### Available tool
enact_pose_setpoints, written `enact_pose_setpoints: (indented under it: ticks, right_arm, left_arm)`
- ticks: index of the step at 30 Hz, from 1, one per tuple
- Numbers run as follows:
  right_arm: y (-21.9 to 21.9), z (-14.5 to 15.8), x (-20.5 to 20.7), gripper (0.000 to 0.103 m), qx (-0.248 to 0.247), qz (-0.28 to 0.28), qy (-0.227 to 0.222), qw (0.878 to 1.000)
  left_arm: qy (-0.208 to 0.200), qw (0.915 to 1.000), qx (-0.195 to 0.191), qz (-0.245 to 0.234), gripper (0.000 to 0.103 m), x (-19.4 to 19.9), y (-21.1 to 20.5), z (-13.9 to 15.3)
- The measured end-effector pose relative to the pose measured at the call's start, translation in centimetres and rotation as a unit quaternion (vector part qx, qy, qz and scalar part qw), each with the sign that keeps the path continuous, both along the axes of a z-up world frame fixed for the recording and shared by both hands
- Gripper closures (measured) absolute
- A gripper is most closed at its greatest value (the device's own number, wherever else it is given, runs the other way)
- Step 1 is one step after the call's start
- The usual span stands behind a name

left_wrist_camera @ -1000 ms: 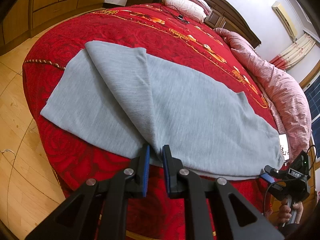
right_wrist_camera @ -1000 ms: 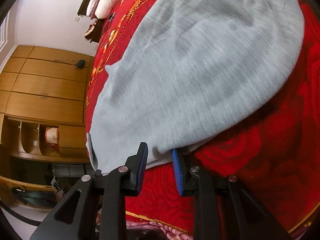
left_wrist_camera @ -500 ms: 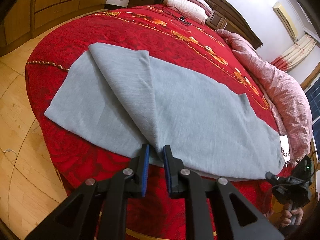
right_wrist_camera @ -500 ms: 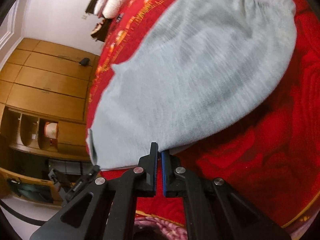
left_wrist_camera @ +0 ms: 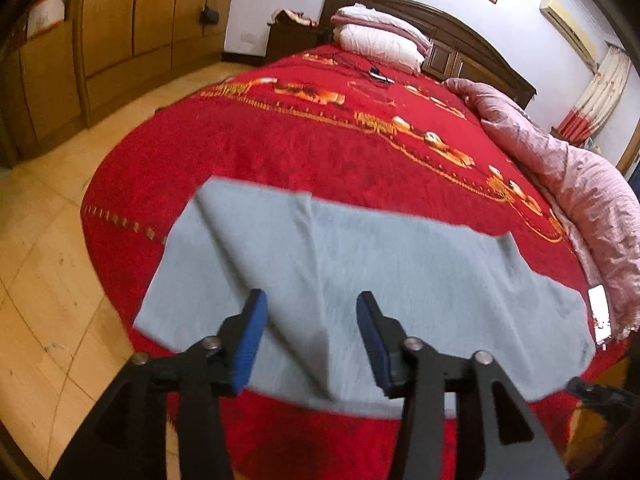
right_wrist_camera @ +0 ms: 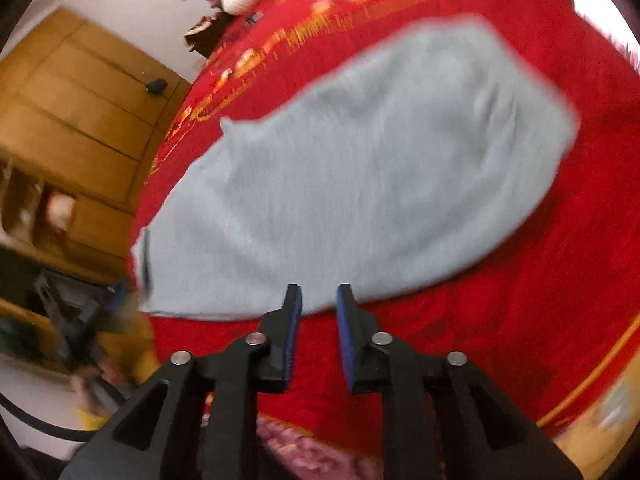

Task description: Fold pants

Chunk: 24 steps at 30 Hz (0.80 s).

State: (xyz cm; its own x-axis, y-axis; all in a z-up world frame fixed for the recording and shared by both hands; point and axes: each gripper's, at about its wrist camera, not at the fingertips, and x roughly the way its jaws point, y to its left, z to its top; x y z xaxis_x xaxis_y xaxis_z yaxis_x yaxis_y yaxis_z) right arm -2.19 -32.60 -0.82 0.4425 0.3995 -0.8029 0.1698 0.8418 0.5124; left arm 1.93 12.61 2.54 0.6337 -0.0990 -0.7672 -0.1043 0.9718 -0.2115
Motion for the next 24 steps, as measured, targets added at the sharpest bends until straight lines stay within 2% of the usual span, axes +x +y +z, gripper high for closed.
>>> enact_pose_setpoints:
  ticks: [3, 11, 13, 14, 15, 17, 20, 24]
  right_arm:
    - [0.0, 1.0, 0.5, 0.077, -0.069, 0.000, -0.019, 0.997]
    - [-0.8, -0.7, 2.2, 0.077, -0.146, -0.012, -0.012, 0.989]
    - [-0.9, -1.2, 2.4, 0.077, -0.145, -0.011, -0.009, 0.989]
    - [-1.0, -1.4, 2.2, 0.077, -0.144, -0.010, -0.009, 0.989]
    - [-1.0, -1.5, 2.2, 0.077, -0.145, -0.009, -0.011, 0.989]
    - [-1.0, -1.5, 2.2, 0.077, -0.147, -0.006, -0.014, 0.989]
    - [-1.1, -1.6, 2.2, 0.077, -0.144, -0.006, -0.015, 0.989]
    - [-1.1, -1.8, 2.1, 0.077, -0.143, -0.008, -0.016, 0.990]
  left_arm:
    - [-0.004, 0.9999, 0.014, 0.000, 0.052, 2.3, -1.0, -0.3]
    - [0.013, 0.9930, 0.115, 0.026, 0.053, 7.6, -2.6, -3.0]
    - [0.022, 0.9913, 0.126, 0.032, 0.070, 8.0, -2.4, -3.8]
    - [0.023, 0.9914, 0.124, 0.035, 0.093, 8.0, -2.1, -4.0]
    - [0.022, 0.9927, 0.112, 0.038, 0.096, 7.8, -1.5, -4.1]
    - [0.008, 0.9955, 0.081, 0.048, 0.099, 6.8, -0.1, -3.5]
    - [-0.019, 0.9943, 0.077, 0.071, 0.100, 4.4, 2.1, -2.0]
    - [-0.031, 0.9916, 0.068, 0.105, 0.100, 1.7, 5.0, -0.9]
